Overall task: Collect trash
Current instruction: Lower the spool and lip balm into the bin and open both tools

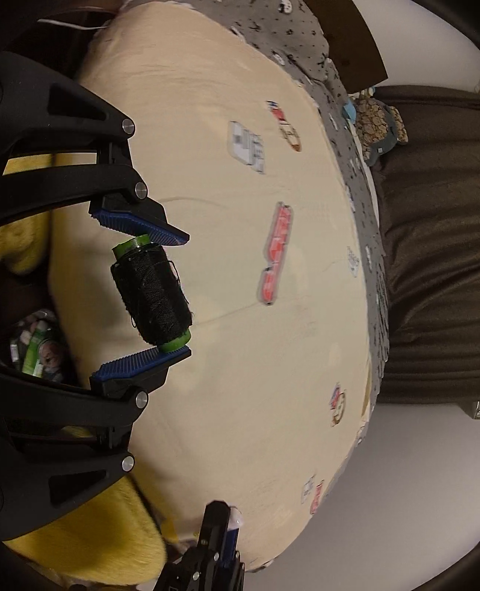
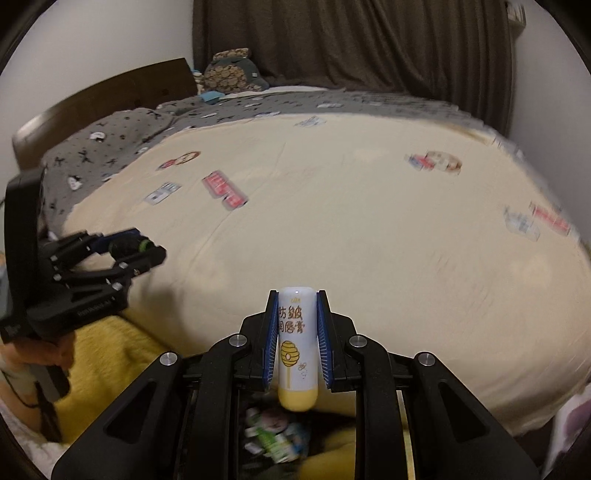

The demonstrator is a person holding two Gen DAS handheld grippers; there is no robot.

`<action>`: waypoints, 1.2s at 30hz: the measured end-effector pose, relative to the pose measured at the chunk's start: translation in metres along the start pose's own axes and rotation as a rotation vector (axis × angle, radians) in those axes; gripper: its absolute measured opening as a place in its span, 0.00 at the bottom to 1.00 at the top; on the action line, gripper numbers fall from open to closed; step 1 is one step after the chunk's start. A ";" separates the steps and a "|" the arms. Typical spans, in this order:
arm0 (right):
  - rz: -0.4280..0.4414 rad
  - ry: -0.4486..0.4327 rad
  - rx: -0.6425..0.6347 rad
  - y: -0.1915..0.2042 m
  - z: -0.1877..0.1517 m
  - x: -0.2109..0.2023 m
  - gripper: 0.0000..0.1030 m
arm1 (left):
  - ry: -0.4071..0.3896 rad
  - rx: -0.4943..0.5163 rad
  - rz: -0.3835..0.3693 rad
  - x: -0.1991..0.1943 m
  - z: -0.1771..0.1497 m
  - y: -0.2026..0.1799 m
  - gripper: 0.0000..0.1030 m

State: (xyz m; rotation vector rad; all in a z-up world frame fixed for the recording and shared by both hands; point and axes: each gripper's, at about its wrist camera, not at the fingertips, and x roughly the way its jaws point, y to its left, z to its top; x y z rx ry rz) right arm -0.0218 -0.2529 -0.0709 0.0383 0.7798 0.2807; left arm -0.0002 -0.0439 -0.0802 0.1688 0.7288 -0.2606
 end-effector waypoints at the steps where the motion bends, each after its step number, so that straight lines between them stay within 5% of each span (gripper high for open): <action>1: 0.002 0.004 0.004 0.002 -0.005 0.001 0.20 | 0.004 0.003 0.005 -0.003 -0.007 -0.002 0.51; 10: 0.008 0.121 0.031 0.025 -0.067 0.020 0.20 | 0.152 -0.015 -0.029 0.010 -0.073 -0.015 0.51; 20: 0.029 0.356 0.131 0.023 -0.125 0.083 0.20 | 0.365 -0.004 -0.072 0.059 -0.131 -0.029 0.51; 28: 0.026 0.434 0.156 0.023 -0.138 0.103 0.20 | 0.483 -0.042 -0.107 0.085 -0.152 -0.025 0.51; 36: 0.040 0.454 0.162 0.018 -0.140 0.109 0.22 | 0.504 -0.049 -0.138 0.089 -0.156 -0.026 0.52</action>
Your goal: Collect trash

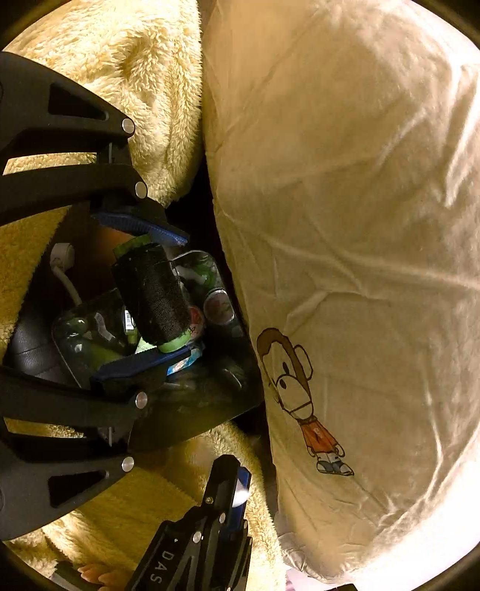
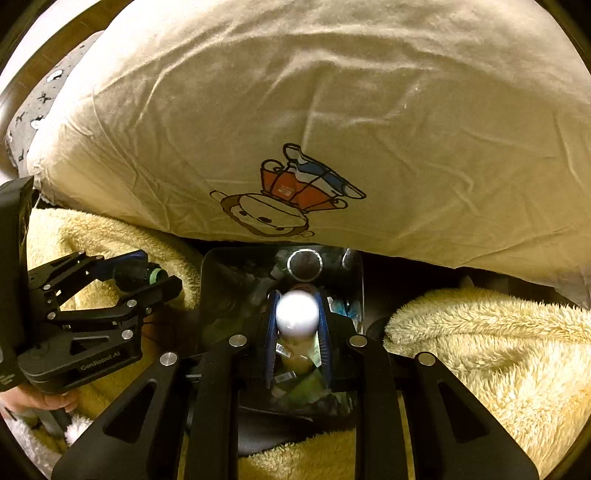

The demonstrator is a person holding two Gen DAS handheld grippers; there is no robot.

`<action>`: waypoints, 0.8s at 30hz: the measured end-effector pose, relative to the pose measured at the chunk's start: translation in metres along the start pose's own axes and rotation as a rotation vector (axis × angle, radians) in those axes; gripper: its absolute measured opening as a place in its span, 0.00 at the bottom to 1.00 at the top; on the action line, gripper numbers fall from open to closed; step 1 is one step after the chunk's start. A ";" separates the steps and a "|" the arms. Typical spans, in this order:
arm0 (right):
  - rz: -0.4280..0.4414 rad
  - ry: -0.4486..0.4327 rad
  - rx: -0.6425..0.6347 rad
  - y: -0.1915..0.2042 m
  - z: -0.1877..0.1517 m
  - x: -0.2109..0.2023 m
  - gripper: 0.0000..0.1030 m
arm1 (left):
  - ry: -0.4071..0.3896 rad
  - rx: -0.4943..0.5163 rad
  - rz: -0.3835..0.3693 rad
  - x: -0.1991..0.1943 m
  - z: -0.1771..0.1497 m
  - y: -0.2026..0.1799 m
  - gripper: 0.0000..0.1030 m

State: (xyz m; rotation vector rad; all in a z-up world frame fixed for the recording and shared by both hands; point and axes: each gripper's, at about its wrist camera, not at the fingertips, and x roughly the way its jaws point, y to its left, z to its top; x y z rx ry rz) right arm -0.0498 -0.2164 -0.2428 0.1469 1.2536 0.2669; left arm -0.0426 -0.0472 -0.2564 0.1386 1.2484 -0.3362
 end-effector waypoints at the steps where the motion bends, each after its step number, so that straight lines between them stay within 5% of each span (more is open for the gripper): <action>1: -0.002 0.003 0.001 -0.001 0.001 0.001 0.22 | 0.003 0.004 -0.001 0.002 0.001 -0.003 0.56; 4: -0.010 0.010 0.017 -0.003 0.004 0.002 0.23 | -0.005 0.008 0.006 0.001 0.001 -0.004 0.62; 8: -0.032 -0.015 0.044 -0.008 0.006 -0.008 0.56 | -0.033 -0.005 0.028 -0.008 0.004 0.000 0.69; 14: -0.079 -0.097 0.026 -0.003 0.016 -0.037 0.81 | -0.129 -0.014 0.079 -0.039 0.019 0.012 0.83; 24: -0.149 -0.285 -0.014 0.012 0.046 -0.103 0.96 | -0.358 -0.005 0.146 -0.123 0.056 0.020 0.92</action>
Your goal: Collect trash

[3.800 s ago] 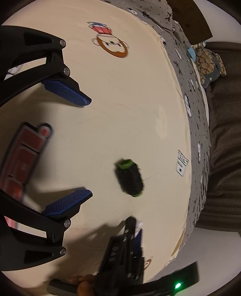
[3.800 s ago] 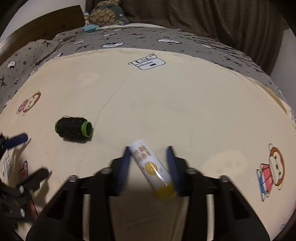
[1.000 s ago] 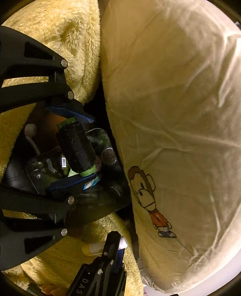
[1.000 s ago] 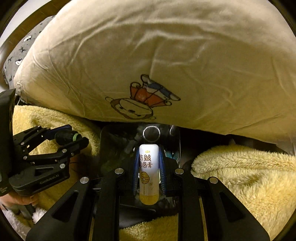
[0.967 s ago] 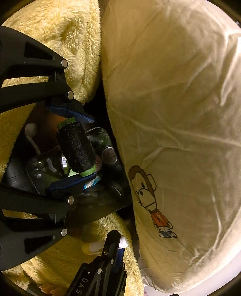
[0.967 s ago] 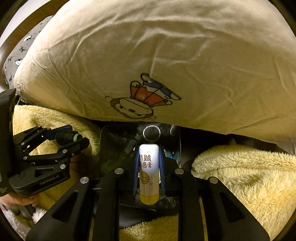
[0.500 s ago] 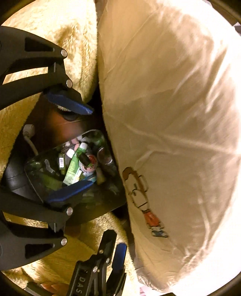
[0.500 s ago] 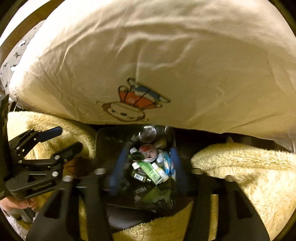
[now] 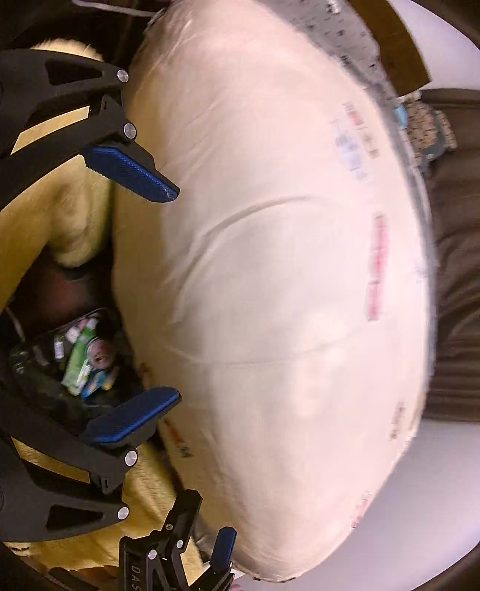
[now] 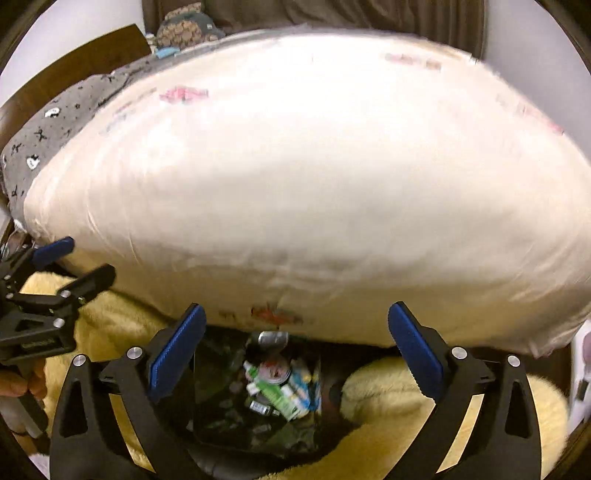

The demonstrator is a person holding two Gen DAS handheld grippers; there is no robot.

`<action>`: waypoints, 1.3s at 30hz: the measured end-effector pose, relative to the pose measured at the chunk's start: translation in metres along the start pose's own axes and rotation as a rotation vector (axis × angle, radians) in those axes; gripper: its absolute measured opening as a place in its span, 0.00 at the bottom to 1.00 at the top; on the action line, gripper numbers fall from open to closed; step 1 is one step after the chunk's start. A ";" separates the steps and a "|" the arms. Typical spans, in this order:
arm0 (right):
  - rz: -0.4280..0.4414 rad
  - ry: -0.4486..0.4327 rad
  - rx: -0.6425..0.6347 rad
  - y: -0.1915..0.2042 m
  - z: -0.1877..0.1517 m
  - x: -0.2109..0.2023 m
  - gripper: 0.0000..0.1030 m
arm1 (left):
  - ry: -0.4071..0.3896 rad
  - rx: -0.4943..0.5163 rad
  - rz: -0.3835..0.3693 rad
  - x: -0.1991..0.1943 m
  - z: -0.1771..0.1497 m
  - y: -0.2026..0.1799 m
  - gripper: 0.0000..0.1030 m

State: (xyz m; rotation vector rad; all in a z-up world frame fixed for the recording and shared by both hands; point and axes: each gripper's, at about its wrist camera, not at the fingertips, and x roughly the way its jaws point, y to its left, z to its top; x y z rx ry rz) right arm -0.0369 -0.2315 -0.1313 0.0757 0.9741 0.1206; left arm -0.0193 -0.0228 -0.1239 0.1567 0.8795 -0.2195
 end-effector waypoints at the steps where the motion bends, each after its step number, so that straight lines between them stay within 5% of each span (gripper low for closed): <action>1: -0.005 -0.013 -0.003 0.000 0.004 -0.004 0.96 | -0.019 0.007 0.004 -0.006 0.006 0.002 0.92; 13: -0.041 -0.227 0.021 0.005 0.045 -0.059 0.96 | -0.222 0.009 0.068 -0.056 0.056 0.002 0.92; 39: -0.105 -0.347 0.052 0.023 0.055 -0.103 0.96 | -0.321 -0.077 0.087 -0.096 0.061 0.014 0.92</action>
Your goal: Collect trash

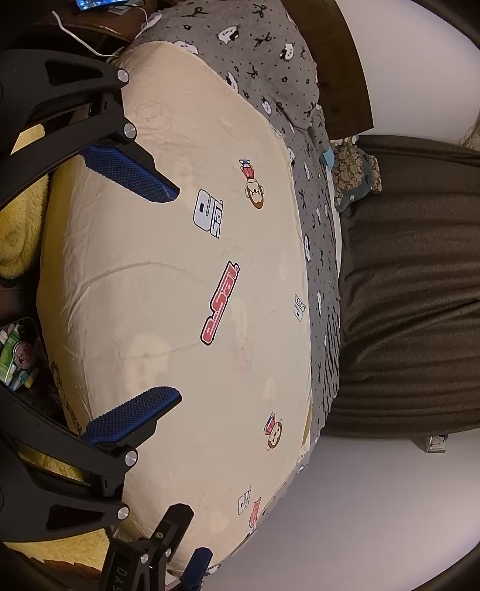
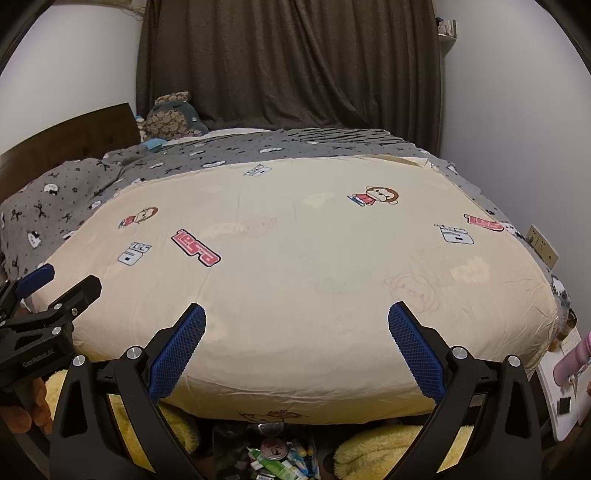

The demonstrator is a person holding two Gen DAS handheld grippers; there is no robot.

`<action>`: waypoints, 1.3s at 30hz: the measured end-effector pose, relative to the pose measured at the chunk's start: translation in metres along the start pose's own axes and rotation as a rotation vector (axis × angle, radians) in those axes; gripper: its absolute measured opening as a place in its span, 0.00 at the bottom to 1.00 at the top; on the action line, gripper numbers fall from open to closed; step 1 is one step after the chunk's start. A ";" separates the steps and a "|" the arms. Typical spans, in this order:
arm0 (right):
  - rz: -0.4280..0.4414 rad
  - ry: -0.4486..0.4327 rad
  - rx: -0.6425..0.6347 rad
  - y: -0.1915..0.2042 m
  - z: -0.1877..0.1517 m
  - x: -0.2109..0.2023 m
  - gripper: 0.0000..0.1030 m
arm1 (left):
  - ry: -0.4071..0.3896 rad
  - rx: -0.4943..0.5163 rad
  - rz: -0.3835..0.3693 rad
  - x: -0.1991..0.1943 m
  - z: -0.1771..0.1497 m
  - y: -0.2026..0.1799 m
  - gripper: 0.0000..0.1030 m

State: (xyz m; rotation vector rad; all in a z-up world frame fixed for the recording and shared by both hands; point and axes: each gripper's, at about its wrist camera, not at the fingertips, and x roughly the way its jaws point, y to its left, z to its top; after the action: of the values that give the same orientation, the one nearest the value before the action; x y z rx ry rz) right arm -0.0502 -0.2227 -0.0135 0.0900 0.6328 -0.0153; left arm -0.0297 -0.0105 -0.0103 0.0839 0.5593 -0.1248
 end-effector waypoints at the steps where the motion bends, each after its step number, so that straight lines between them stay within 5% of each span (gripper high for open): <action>1: 0.000 0.000 -0.001 0.001 0.000 0.000 0.96 | -0.001 0.002 0.000 0.000 0.000 0.000 0.92; 39: 0.008 -0.016 0.007 0.005 0.001 -0.003 0.96 | -0.012 -0.012 -0.003 -0.003 0.003 0.002 0.92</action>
State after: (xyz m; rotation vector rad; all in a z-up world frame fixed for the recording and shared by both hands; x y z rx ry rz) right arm -0.0522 -0.2176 -0.0108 0.0986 0.6162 -0.0106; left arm -0.0301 -0.0084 -0.0063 0.0705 0.5484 -0.1248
